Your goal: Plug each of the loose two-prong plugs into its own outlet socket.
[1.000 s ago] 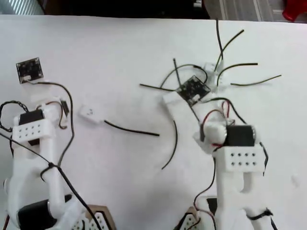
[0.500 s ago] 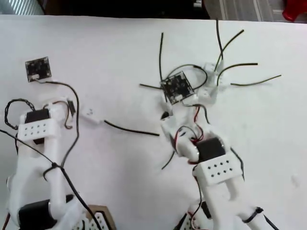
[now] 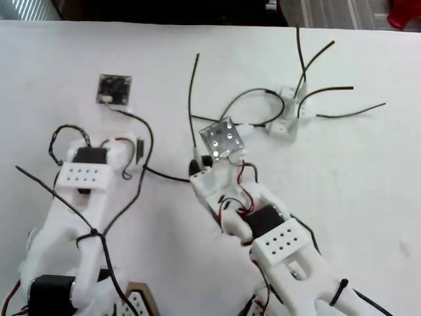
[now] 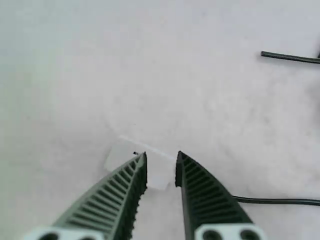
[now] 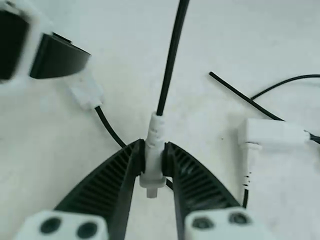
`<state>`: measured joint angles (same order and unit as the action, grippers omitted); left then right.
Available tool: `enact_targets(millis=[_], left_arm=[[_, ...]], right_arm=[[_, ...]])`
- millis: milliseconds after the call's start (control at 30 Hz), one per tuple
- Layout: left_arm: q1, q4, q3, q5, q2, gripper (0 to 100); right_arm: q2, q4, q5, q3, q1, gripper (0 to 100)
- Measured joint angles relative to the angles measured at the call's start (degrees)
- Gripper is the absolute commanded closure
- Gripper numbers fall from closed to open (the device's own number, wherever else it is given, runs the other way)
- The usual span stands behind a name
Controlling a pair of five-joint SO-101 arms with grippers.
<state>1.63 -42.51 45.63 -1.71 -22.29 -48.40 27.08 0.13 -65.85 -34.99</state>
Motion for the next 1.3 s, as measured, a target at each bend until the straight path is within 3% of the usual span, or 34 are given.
enact_targets(millis=[367, 733, 1000, 1200, 1300], left_arm=[[-8.18, 1.58, 0.09, -0.18, -1.85, 89], [-16.53, 0.88, 9.14, 5.1, -22.86, 81], [-22.59, 0.79, 19.08, 0.44, -39.91, 81], [-23.21, 0.79, 24.88, -1.58, -51.52, 80], [-20.04, 0.79, 25.05, -1.58, -53.01, 80]], right_arm=[[0.0, -0.18, -0.44, 0.0, -3.43, 98.2], [-10.46, -0.26, -0.53, -7.3, -4.48, 98.2], [-15.12, 0.26, -0.53, -9.58, -4.48, 98.2], [-15.3, 0.79, -0.44, -9.58, -4.84, 98.2], [-15.3, 0.79, -0.44, -9.58, -4.48, 98.2]])
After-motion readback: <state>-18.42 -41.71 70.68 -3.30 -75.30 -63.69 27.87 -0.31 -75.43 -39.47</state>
